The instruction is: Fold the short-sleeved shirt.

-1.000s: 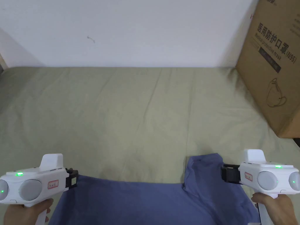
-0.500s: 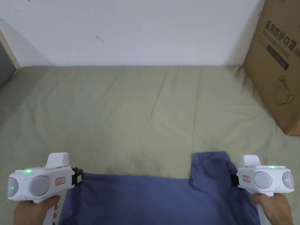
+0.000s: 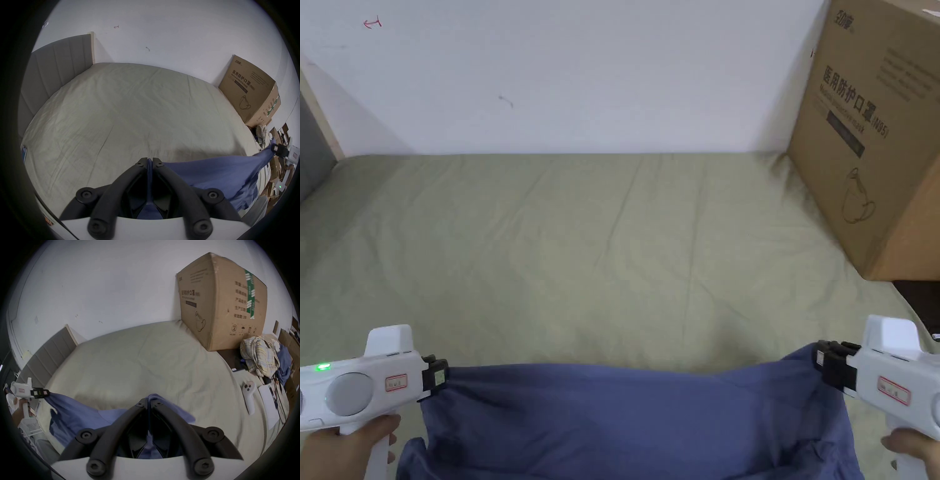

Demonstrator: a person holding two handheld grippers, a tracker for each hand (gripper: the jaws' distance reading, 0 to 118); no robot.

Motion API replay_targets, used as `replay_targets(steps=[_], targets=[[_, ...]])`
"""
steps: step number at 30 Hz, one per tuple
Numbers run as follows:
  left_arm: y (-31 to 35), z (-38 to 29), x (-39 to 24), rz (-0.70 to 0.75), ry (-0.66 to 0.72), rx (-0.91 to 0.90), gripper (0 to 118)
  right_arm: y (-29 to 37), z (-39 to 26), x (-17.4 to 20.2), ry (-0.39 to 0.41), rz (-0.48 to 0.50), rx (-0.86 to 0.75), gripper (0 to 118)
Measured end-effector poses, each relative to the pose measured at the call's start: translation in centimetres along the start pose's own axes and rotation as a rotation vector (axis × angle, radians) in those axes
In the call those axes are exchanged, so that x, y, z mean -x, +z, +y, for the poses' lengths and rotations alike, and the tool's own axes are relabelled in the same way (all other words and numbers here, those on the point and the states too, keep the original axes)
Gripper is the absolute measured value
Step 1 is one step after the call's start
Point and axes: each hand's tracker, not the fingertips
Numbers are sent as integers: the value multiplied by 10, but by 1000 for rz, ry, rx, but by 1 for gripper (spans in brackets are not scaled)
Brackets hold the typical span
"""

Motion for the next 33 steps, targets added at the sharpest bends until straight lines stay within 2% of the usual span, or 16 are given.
replay_targets(steps=[10, 15, 20, 24, 30, 31, 33], targets=[[47, -71, 16, 9, 31, 35, 3, 74, -87, -12, -93, 21, 17, 0], [54, -116, 22, 21, 42, 84, 3, 76, -129, -20, -151, -5, 89, 0], [51, -153, 27, 29, 72, 128, 3, 63, -159, -25, -184, -76, 191, 0], [42, -170, 28, 44, 81, 155, 3, 42, -173, -25, -191, -129, 262, 0], [36, -175, 27, 63, 85, 166, 5, 27, -175, -16, -147, -198, 306, 0], [37, -174, 26, 65, 83, 167, 6, 27, -173, -17, -139, -204, 307, 1], [42, -169, 22, 71, 92, 172, 22, 38, -166, -9, -108, -213, 257, 2]])
